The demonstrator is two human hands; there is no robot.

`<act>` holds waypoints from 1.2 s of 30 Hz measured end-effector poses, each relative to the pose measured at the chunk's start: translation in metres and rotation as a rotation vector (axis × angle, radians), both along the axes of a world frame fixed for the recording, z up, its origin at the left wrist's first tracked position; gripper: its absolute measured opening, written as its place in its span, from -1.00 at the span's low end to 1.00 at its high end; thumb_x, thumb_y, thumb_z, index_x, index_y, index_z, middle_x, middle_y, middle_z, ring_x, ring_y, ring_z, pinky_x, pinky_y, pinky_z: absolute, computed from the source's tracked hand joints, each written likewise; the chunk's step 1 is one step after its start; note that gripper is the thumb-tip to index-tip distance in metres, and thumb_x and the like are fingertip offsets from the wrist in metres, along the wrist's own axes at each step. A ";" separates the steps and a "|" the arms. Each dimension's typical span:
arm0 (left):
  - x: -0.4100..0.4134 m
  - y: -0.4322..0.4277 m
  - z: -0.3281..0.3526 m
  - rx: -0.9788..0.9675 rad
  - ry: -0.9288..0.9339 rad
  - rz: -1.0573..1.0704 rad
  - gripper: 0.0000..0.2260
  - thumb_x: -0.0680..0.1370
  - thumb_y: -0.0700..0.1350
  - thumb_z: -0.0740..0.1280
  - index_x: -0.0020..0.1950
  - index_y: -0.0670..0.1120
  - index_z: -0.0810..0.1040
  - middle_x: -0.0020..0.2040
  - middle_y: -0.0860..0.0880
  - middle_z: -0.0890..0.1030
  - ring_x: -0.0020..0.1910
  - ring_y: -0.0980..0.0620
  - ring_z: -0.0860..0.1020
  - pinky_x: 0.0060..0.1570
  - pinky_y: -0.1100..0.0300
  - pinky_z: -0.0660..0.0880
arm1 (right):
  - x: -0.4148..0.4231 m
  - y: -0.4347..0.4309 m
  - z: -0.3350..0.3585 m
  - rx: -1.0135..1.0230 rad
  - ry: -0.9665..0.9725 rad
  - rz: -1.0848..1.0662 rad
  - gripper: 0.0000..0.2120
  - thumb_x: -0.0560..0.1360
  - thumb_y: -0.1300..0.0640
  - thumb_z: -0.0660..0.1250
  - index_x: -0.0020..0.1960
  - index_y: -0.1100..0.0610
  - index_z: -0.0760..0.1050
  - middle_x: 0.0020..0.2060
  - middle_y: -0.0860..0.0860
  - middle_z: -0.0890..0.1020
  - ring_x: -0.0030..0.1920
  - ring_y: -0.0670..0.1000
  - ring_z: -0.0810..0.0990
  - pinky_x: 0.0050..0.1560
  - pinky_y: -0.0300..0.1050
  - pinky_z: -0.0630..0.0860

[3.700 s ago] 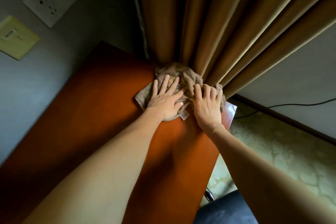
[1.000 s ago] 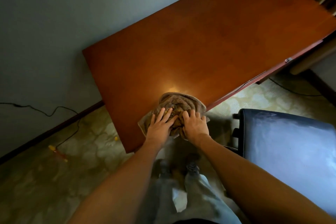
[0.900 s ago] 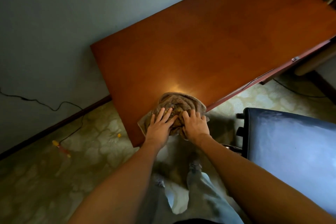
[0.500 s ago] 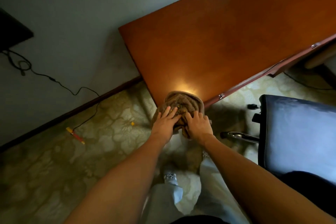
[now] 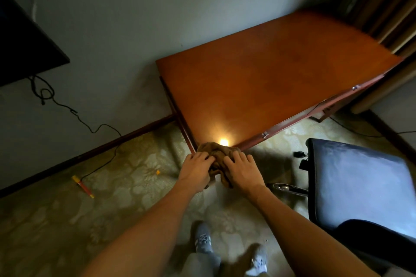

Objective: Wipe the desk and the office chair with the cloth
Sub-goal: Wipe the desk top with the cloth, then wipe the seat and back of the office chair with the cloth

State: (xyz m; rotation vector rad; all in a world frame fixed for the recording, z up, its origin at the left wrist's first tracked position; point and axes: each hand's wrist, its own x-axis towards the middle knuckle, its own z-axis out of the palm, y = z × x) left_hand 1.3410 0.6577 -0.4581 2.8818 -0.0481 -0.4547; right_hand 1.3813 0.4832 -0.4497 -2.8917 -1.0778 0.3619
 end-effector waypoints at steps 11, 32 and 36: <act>-0.023 -0.105 0.033 -0.142 -0.089 -0.051 -0.17 0.51 -0.11 0.34 0.64 -0.01 -0.10 0.64 0.00 -0.14 0.59 -0.06 0.02 0.57 0.04 -0.01 | -0.021 -0.107 0.019 0.098 -0.192 0.036 -0.72 0.52 -0.08 0.37 0.13 0.05 0.45 0.05 0.10 0.57 -0.01 0.14 0.56 0.01 0.05 0.54; -0.038 -0.279 0.081 -0.017 -0.235 -0.137 -0.62 0.56 0.06 0.35 0.32 -0.02 0.38 0.18 -0.03 0.53 0.13 -0.04 0.53 0.13 0.08 0.46 | -0.065 -0.297 0.053 0.087 -0.083 -0.174 -0.19 0.55 -0.30 -0.25 0.59 0.20 0.13 0.40 0.16 0.40 0.36 0.17 0.38 0.44 0.09 0.25; -0.031 -0.285 0.070 -0.015 -0.237 -0.165 -0.60 0.56 0.05 0.37 0.35 0.00 0.38 0.22 -0.02 0.53 0.17 -0.02 0.52 0.17 0.09 0.46 | -0.075 -0.295 0.045 0.020 -0.055 -0.251 -0.14 0.51 -0.30 -0.37 0.58 0.21 0.12 0.44 0.14 0.36 0.40 0.17 0.34 0.47 0.11 0.20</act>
